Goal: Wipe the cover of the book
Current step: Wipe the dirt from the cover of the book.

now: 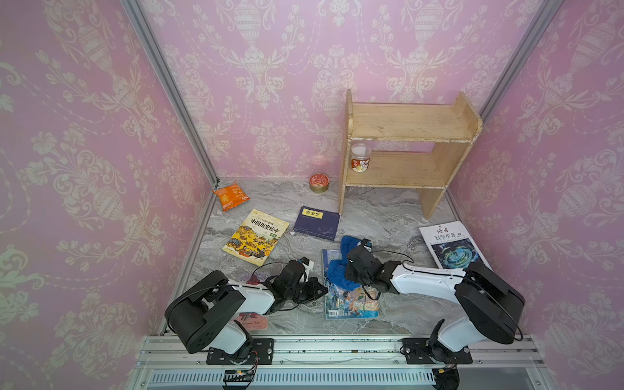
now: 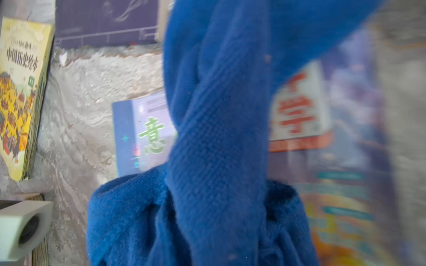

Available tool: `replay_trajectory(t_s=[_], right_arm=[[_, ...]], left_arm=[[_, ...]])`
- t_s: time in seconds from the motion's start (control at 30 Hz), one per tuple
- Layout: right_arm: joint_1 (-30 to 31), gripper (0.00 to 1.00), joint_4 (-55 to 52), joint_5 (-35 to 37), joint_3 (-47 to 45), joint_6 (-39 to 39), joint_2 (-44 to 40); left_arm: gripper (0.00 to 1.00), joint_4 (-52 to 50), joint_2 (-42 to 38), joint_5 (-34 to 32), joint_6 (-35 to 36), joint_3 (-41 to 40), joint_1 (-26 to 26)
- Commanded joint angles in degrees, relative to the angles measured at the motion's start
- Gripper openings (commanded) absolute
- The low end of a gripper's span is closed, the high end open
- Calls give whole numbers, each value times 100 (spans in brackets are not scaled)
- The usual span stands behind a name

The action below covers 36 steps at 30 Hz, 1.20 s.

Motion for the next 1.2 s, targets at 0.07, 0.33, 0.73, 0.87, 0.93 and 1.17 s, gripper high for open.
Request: replay_trajectory(t_s=[0.07, 0.33, 0.73, 0.87, 0.93, 1.17], right_arm=[[-421, 0, -2049, -51, -1055, -67, -399], [1137, 0, -1731, -139, 884, 99, 1455], [521, 0, -1776, -201, -659, 357, 552], [-198, 0, -2317, -53, -1375, 232, -694], [-184, 0, -2295, -107, -1437, 323, -861], [1394, 0, -1824, 3, -98, 618, 528]], left_arm=[[0, -222, 7, -460, 145, 19, 21], [0, -125, 210, -378, 90, 142, 12], [0, -584, -146, -597, 243, 124, 13], [0, -564, -48, -566, 263, 191, 20], [0, -518, 19, -558, 261, 226, 14], [0, -186, 236, -472, 86, 256, 11]])
